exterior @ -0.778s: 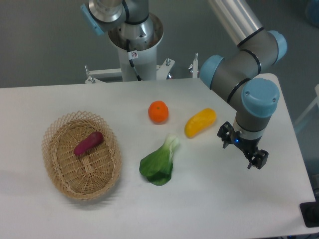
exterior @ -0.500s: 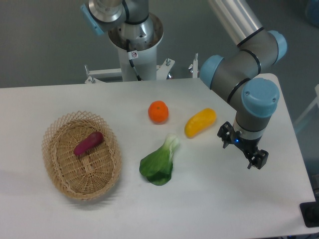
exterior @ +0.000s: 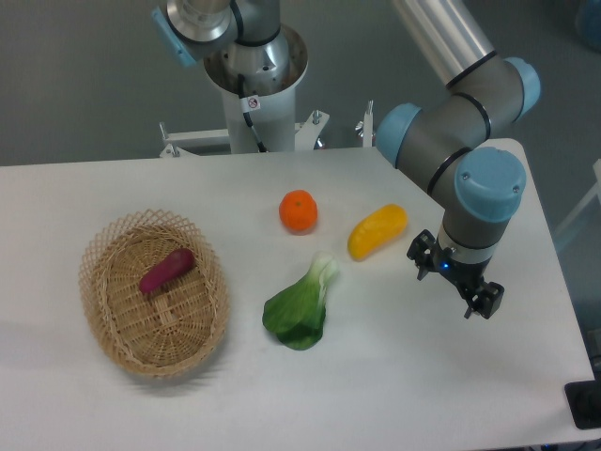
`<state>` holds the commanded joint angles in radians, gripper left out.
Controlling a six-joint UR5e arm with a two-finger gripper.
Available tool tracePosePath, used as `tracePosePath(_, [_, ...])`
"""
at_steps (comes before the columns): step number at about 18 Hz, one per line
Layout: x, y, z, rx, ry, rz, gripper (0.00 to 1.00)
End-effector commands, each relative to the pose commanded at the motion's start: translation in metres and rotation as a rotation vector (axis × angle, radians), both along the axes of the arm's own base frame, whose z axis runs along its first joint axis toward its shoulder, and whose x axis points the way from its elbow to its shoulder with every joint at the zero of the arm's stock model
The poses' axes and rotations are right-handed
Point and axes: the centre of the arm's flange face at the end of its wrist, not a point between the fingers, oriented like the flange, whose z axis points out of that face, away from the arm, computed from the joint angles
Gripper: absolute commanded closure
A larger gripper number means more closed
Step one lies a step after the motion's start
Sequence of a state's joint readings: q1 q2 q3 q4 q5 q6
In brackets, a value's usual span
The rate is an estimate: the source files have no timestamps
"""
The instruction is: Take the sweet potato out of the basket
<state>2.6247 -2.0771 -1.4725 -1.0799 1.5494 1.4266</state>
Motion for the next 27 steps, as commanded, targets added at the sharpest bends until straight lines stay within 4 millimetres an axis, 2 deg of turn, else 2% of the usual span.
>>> tracePosePath(6, [0.048, 0.017, 0.007, 0.014, -0.02, -0.042, 0.0])
tracePosePath(8, [0.075, 0.021, 0.01, 0.008, -0.027, -0.067, 0.0])
tracePosePath(10, [0.11, 0.027, 0.012, 0.004, -0.039, -0.08, 0.0])
tracePosePath(13, [0.162, 0.051, 0.013, 0.034, -0.079, -0.054, 0.0])
tracePosePath(15, [0.208, 0.076, 0.015, 0.038, -0.09, -0.063, 0.0])
tracePosePath(20, [0.29, 0.114, 0.016, 0.034, -0.106, -0.068, 0.0])
tracePosePath(23, [0.317, 0.114, 0.012, 0.036, -0.136, -0.036, 0.0])
tracePosePath(27, [0.35, 0.119, -0.011, 0.017, -0.17, 0.063, 0.0])
